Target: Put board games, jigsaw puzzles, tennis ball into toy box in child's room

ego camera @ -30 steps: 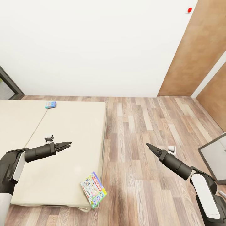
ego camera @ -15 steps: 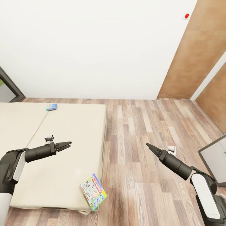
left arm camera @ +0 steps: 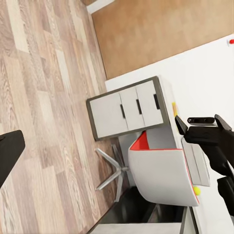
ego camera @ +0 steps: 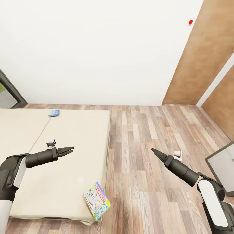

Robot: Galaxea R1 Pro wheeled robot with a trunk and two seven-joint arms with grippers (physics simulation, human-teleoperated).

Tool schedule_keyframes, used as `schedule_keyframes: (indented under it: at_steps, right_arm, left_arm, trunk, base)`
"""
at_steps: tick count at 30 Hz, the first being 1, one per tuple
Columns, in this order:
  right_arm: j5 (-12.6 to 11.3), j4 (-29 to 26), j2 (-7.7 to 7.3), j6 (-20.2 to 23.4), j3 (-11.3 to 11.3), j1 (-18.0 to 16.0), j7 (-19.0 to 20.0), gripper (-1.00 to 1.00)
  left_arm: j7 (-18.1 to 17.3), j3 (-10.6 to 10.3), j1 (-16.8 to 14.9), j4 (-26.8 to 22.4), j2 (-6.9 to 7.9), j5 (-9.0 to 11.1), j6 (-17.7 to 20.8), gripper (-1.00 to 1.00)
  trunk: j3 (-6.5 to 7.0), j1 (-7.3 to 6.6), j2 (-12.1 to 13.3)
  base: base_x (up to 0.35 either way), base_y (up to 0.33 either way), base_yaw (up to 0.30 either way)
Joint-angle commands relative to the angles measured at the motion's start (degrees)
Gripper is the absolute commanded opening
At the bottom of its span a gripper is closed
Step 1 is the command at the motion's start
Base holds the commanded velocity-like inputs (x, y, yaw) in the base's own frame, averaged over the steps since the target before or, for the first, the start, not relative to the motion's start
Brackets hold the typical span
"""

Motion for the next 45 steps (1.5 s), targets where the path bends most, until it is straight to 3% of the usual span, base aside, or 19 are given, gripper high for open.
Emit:
schedule_keyframes:
  at_steps: [1, 45]
  right_arm:
    - [-0.11, -0.01, 0.01, 0.38, -0.08, -0.05, 0.08, 1.00]
    - [-0.11, -0.01, 0.01, 0.37, -0.08, -0.05, 0.08, 1.00]
  left_arm:
    - [-0.07, 0.00, -0.03, 0.00, 0.01, 0.13, 0.44, 1.00]
    - [-0.06, -0.13, -0.03, 0.00, 0.01, 0.13, 0.44, 1.00]
  trunk:
    - [0.01, 0.03, -0.09]
    - [4.19, 0.03, -0.09]
  base:
    - [0.000, 0.000, 0.000]
    - [0.000, 0.000, 0.000]
